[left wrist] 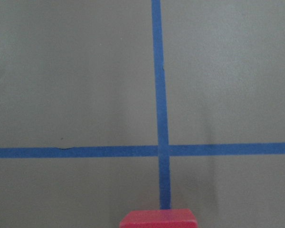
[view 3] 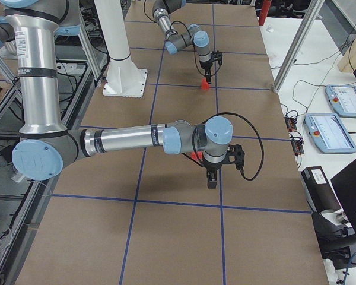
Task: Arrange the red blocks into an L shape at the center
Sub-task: 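Raise the left gripper away while the right gripper reaches toward its red cube, then lower the right gripper and grasp the red cube, then carry the red cube with the right gripper toward the center cube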
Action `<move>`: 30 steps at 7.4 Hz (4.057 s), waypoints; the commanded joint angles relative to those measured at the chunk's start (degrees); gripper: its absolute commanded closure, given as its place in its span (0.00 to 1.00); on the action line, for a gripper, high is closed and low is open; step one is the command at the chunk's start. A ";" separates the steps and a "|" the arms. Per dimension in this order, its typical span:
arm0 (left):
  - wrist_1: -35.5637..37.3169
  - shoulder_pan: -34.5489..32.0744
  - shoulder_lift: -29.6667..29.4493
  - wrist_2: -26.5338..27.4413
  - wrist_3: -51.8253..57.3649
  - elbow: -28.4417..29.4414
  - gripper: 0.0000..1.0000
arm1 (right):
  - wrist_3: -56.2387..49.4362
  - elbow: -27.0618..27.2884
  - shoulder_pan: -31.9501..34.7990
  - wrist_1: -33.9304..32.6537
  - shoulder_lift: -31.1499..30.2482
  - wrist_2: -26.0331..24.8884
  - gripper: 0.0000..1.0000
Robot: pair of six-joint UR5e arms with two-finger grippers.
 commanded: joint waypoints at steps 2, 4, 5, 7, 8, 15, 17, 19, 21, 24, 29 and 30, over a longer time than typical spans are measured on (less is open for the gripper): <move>-0.05 -10.53 7.46 -9.08 -0.16 -10.67 0.00 | 0.40 2.30 -6.95 0.00 2.43 0.39 0.01; -1.19 -18.71 16.28 -19.09 1.84 -15.71 0.00 | 13.93 2.56 -14.84 7.77 3.30 -0.39 0.01; -1.37 -20.22 18.65 -19.22 5.16 -17.03 0.00 | 20.81 1.00 -18.02 14.52 2.70 -0.92 0.01; -1.46 -21.99 21.92 -19.39 8.09 -19.14 0.00 | 27.54 -0.42 -24.53 22.99 1.91 -6.70 0.01; -1.37 -22.00 22.45 -19.39 8.27 -20.02 0.00 | 27.56 -1.82 -25.52 23.47 1.81 -6.55 0.01; -1.37 -22.17 22.46 -19.39 8.10 -20.73 0.00 | 27.47 -6.58 -31.33 23.38 1.73 -6.82 0.01; -1.37 -22.17 22.55 -19.48 7.84 -21.43 0.00 | 28.78 -5.88 -31.33 23.47 1.73 -6.73 0.53; -1.37 -22.17 22.63 -19.48 7.66 -21.96 0.00 | 30.80 -5.79 -31.33 23.38 2.07 -6.73 1.00; -1.19 -23.04 23.76 -21.22 8.36 -23.02 0.00 | 30.90 -1.43 -31.24 22.08 2.78 -6.38 1.00; -1.37 -29.00 33.41 -28.32 22.09 -27.06 0.00 | 30.99 1.50 -33.07 -0.35 22.48 -6.46 1.00; -5.15 -34.03 44.16 -29.06 29.37 -27.85 0.00 | 55.30 -0.93 -55.28 -4.22 43.09 -20.22 1.00; -5.15 -34.21 44.17 -29.06 29.46 -27.59 0.00 | 58.03 -5.13 -57.67 -4.13 46.86 -23.83 1.00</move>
